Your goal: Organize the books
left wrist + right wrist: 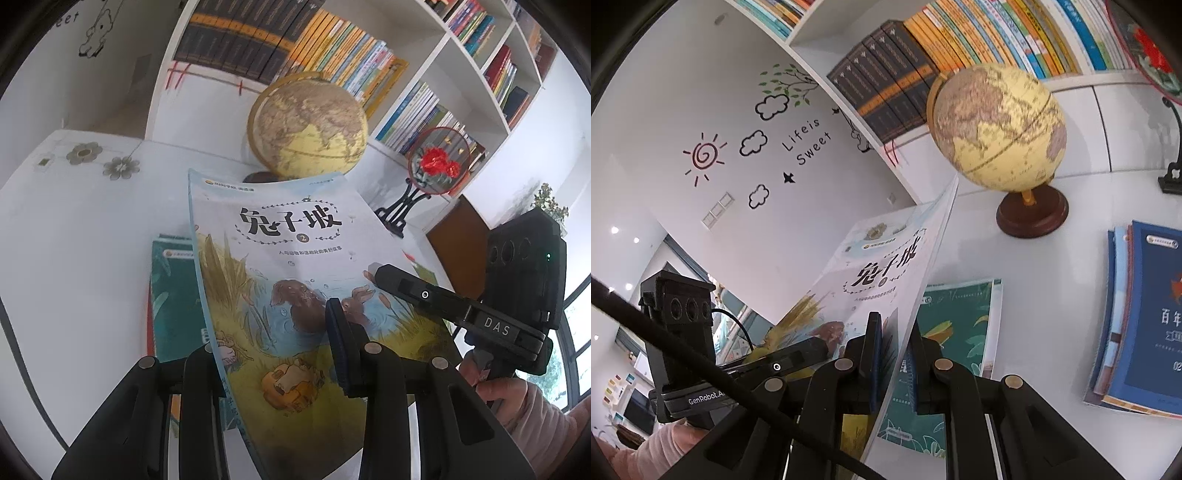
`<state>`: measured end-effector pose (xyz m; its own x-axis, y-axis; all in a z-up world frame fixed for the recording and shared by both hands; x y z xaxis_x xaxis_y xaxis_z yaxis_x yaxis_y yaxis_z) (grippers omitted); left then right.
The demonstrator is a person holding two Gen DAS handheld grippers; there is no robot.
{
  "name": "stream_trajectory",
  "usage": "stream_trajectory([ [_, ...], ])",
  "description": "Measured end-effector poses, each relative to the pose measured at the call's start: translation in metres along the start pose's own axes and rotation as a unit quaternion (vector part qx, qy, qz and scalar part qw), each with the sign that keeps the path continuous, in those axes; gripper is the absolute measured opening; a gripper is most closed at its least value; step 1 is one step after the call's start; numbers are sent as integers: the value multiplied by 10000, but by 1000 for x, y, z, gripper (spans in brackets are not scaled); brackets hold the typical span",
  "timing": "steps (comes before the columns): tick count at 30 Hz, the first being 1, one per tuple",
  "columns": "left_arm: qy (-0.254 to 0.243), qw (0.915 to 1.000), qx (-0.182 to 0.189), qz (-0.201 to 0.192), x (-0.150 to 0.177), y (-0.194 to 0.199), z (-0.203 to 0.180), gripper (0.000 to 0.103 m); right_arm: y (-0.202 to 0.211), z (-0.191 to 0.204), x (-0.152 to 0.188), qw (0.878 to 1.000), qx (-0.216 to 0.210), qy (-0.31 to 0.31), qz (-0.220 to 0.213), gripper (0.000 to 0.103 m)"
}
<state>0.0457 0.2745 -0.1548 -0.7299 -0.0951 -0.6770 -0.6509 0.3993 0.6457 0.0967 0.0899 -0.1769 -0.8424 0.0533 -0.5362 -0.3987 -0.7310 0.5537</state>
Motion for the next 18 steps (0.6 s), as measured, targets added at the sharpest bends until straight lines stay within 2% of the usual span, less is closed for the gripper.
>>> stream_trajectory([
  [7, 213, 9991, -57, 359, 20, -20, 30, 39, -25, -11, 13, 9997, 183, -28, 157, 12],
  [10, 438, 9953, -370, 785, 37, -31, 52, 40, -47, -27, 22, 9986, 404, -77, 333, 14],
  [12, 537, 9937, -473, 864, 47, -30, 62, 40, -63, -43, 30, 9961, 610, -222, 598, 16],
  [15, 582, 9918, -667, 917, 55, -22, 72, 40, -83, -63, 42, 9888, 758, -610, 1128, 23],
  [16, 597, 9911, -737, 936, 55, -20, 74, 40, -86, -65, 45, 9869, 749, -645, 1275, 40],
  [17, 610, 9908, -783, 925, 53, -17, 75, 41, -91, -70, 49, 9820, 1089, -610, 1417, 52],
  [18, 624, 9901, -847, 928, 52, -15, 76, 42, -91, -71, 49, 9809, 1244, -554, 1392, 54],
])
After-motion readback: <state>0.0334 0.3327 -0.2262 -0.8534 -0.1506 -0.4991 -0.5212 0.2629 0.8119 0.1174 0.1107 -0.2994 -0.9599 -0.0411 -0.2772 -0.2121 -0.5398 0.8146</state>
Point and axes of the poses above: each gripper's, at about its wrist camera, not at the fingertips, and y roughly against the way its jaws point, z to its left, x to its underside, the point moved 4 cm from there along -y, roughly the way its jaws point, and after that the axes turned 10 degrees about -y, right-handed, at the moved point
